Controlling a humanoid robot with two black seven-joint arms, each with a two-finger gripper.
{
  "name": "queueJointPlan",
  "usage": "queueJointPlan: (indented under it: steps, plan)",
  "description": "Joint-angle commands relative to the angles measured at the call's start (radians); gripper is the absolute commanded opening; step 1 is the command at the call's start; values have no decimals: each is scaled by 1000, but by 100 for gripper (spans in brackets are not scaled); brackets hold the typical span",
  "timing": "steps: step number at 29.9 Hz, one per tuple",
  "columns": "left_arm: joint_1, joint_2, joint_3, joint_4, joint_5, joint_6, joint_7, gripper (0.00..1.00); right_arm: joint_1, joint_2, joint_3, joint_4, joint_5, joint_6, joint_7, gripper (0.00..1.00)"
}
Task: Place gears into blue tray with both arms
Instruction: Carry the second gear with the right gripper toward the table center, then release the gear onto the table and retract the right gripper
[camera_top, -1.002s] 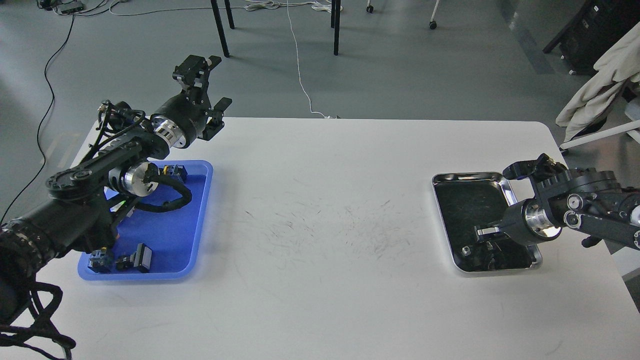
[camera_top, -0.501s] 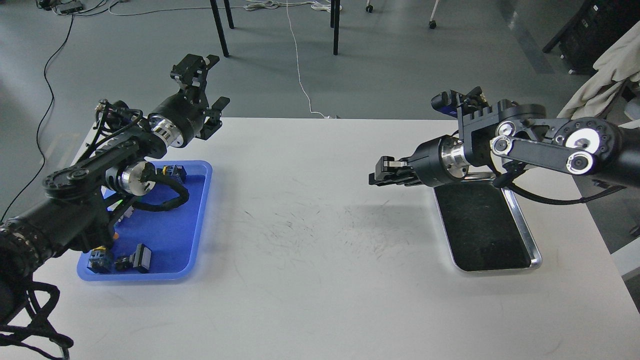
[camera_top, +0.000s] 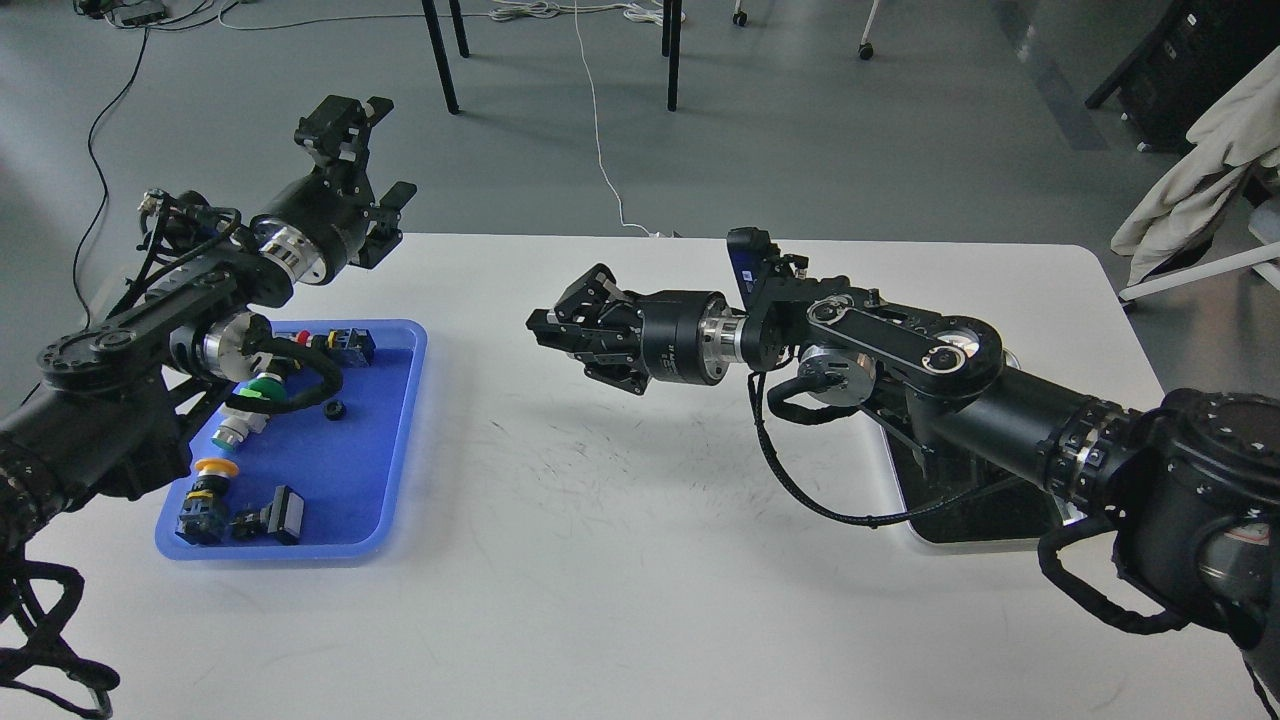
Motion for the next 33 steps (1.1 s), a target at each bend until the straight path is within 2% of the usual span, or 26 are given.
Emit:
queueJointPlan:
  steps: [1,6,12,16,20,23,25,26,27,28,33]
  plan:
    - [-1,12,-3,0,0,3,-1,98,-77,1,-3,1,-7,0,0,2]
    - [-2,15,-3,0,0,5,-1,98,-111,1,-86,13,-9,-21,0,2]
    - [-4,12,-3,-5,0,3,-1,98,-112,1,-100,33,-26,-52,-8,4]
    - [-4,9,-3,-5,0,3,-1,98,-114,1,-101,35,-70,-68,-11,9]
    - [-4,6,-3,-5,0,3,-3,98,-118,1,-101,37,-76,-70,-11,22]
    - [-5,6,-3,-5,0,3,-3,98,-118,1,-101,40,-76,-70,-11,37]
    - [-4,6,-3,-5,0,3,-3,98,-118,1,-101,47,-76,-70,-11,56]
    - [-4,7,-3,-5,0,3,-3,98,-118,1,-101,49,-75,-72,-9,72]
    - [-5,7,-3,-5,0,3,-3,98,-118,1,-101,52,-73,-75,-9,84]
    - [-5,9,-2,-5,0,3,-3,98,-118,1,-100,52,-73,-75,-9,91]
    - [-4,12,-2,-5,0,5,-3,98,-118,1,-81,43,-70,-75,-5,94]
